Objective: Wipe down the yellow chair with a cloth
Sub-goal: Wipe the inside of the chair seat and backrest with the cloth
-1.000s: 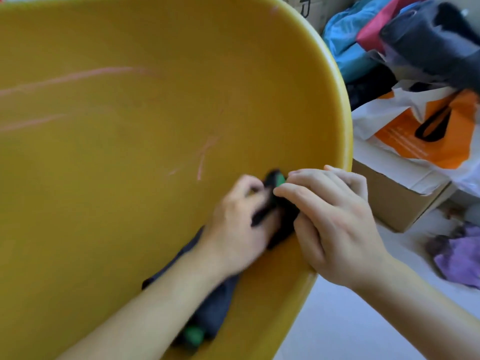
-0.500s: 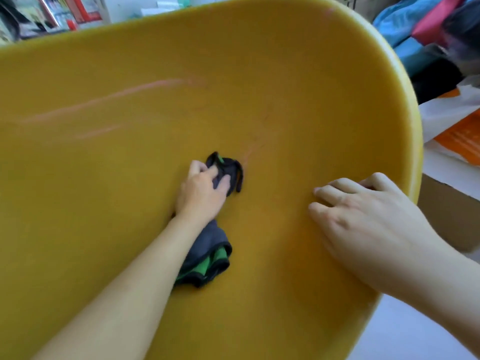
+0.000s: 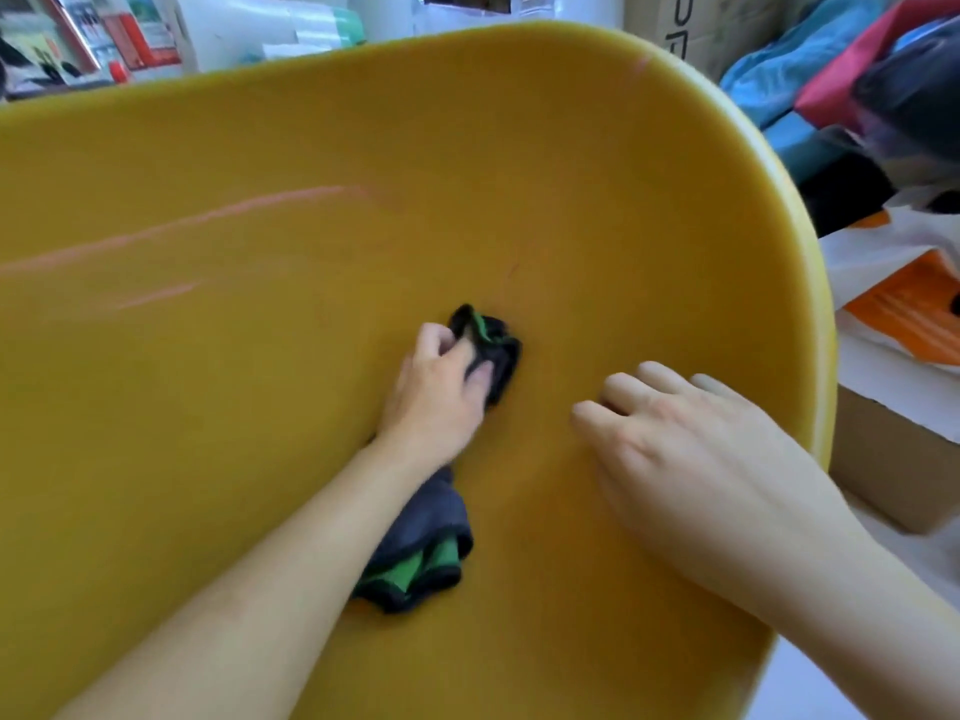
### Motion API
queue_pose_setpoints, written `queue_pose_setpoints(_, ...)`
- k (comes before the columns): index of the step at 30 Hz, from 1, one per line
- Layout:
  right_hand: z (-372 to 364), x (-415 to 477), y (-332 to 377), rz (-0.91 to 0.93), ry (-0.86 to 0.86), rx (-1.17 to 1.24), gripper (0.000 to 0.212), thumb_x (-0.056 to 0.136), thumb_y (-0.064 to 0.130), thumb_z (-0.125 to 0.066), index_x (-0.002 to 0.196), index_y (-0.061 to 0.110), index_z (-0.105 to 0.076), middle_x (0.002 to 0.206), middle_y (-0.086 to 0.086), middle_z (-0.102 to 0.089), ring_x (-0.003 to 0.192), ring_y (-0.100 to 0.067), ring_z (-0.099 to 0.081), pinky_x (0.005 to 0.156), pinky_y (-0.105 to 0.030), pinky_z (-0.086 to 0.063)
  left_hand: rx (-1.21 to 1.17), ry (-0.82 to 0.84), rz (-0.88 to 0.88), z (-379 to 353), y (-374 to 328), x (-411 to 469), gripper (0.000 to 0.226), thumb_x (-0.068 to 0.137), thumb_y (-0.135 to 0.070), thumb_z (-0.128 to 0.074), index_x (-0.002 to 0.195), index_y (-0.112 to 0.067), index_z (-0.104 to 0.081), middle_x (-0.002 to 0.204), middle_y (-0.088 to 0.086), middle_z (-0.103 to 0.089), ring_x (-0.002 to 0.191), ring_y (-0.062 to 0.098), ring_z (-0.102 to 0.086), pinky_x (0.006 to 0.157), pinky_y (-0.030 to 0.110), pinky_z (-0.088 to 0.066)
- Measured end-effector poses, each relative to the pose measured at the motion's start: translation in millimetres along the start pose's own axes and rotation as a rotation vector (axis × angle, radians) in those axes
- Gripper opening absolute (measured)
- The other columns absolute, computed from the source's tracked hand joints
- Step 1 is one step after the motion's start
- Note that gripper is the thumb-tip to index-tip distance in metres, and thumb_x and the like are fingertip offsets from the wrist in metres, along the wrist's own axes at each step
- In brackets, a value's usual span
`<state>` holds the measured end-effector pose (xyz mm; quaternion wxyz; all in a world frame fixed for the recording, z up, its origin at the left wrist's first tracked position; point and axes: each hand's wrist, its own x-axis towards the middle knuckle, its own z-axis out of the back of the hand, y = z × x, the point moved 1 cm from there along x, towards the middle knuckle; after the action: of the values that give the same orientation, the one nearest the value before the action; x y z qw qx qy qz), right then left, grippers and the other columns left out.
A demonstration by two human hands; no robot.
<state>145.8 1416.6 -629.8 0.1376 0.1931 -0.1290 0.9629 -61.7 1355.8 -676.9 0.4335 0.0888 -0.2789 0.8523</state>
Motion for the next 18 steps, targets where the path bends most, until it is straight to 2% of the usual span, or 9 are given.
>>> queue_pose_setpoints(3, 5.0, -0.2, 2.5, -0.033, -0.098, 0.088, 0.003, 0.076, 0.017, -0.05, 0.075, 0.019, -0.049, 0.068, -0.001, -0.043, 0.063, -0.027, -0.046, 0.05, -0.038, -0.04, -0.3, 0.24, -0.458, 7.0, -64.3, -74.2, 0.022, 0.083, -0.032, -0.038, 0.1, -0.026, -0.05, 0.111, 0.002, -0.046, 0.094, 0.025, -0.052, 0.073, 0.038, -0.046)
queue_pose_setpoints(6, 5.4, -0.7, 2.0, 0.008, -0.054, 0.061, 0.005, 0.077, 0.021, -0.048, 0.072, 0.021, -0.05, 0.065, 0.002, -0.043, 0.061, -0.026, -0.048, 0.049, -0.035, -0.04, -0.137, 0.204, -0.637, 10.8, -38.1, -65.0, 0.026, 0.082, -0.031, -0.041, 0.106, -0.033, -0.05, 0.115, 0.001, -0.047, 0.099, 0.024, -0.051, 0.077, 0.036, -0.048)
queue_pose_setpoints(8, 1.1, -3.7, -0.2, 0.026, 0.015, 0.001, 0.008, 0.075, 0.023, -0.054, 0.068, 0.023, -0.051, 0.065, 0.002, -0.047, 0.062, -0.026, -0.052, 0.049, -0.032, -0.039, 0.013, 0.032, -0.315, 5.1, 10.6, -25.0, 0.039, 0.085, -0.027, -0.044, 0.122, -0.027, -0.055, 0.116, 0.007, -0.047, 0.099, 0.033, -0.053, 0.082, 0.039, -0.048)
queue_pose_setpoints(10, -1.8, -4.8, -1.8, -0.001, 0.086, -0.025, 0.01, 0.075, 0.022, -0.061, 0.066, 0.022, -0.055, 0.071, 0.001, -0.051, 0.067, -0.025, -0.052, 0.05, -0.033, -0.043, 0.023, -0.026, 0.226, 10.3, 39.4, 4.4, 0.033, 0.093, -0.028, -0.047, 0.123, -0.016, -0.055, 0.118, 0.009, -0.041, 0.102, 0.037, -0.05, 0.085, 0.039, -0.043)
queue_pose_setpoints(11, -3.5, -4.2, -2.0, -0.021, 0.096, -0.036, 0.004, 0.077, 0.023, -0.06, 0.073, 0.022, -0.06, 0.077, 0.0, -0.054, 0.071, -0.025, -0.053, 0.052, -0.034, -0.046, 0.031, -0.028, 0.372, 10.8, 35.9, 7.3, 0.032, 0.095, -0.03, -0.047, 0.121, -0.013, -0.054, 0.121, 0.009, -0.039, 0.104, 0.038, -0.049, 0.085, 0.04, -0.04)
queue_pose_setpoints(12, -2.8, -2.3, -1.4, -0.055, 0.104, -0.037, 0.012, 0.081, 0.026, -0.055, 0.086, 0.022, -0.064, 0.085, -0.001, -0.057, 0.076, -0.025, -0.055, 0.054, -0.036, -0.05, 0.086, -0.009, 0.382, 10.0, 21.3, 3.6, 0.032, 0.095, -0.03, -0.046, 0.12, -0.011, -0.053, 0.125, 0.009, -0.038, 0.106, 0.038, -0.047, 0.087, 0.04, -0.039)
queue_pose_setpoints(15, 9.0, 7.7, 4.3, -0.141, 0.104, 0.084, 0.033, 0.09, 0.033, -0.035, 0.111, 0.025, -0.059, 0.105, 0.002, -0.06, 0.088, -0.023, -0.06, 0.062, -0.038, -0.054, 0.036, 0.107, -0.025, 3.7, -43.9, -40.0, 0.033, 0.091, -0.027, -0.048, 0.121, -0.015, -0.05, 0.127, 0.005, -0.038, 0.108, 0.031, -0.045, 0.088, 0.04, -0.039)
queue_pose_setpoints(16, 13.6, 9.5, 5.9, -0.173, 0.132, 0.14, 0.034, 0.092, 0.035, -0.031, 0.111, 0.029, -0.058, 0.104, 0.004, -0.058, 0.09, -0.021, -0.06, 0.066, -0.038, -0.054, -0.08, 0.172, -0.165, 5.9, -61.5, -59.7, 0.034, 0.088, -0.027, -0.05, 0.12, -0.017, -0.05, 0.125, 0.002, -0.04, 0.109, 0.027, -0.045, 0.088, 0.038, -0.04)
queue_pose_setpoints(18, 15.5, 10.6, 7.4, -0.184, 0.203, 0.17, 0.04, 0.093, 0.043, -0.023, 0.106, 0.033, -0.059, 0.097, 0.008, -0.051, 0.09, -0.015, -0.057, 0.069, -0.035, -0.052, -0.365, 0.328, -0.285, 23.9, -70.3, -79.2, 0.035, 0.085, -0.028, -0.056, 0.119, -0.02, -0.056, 0.124, -0.005, -0.048, 0.114, 0.017, -0.047, 0.093, 0.031, -0.042)
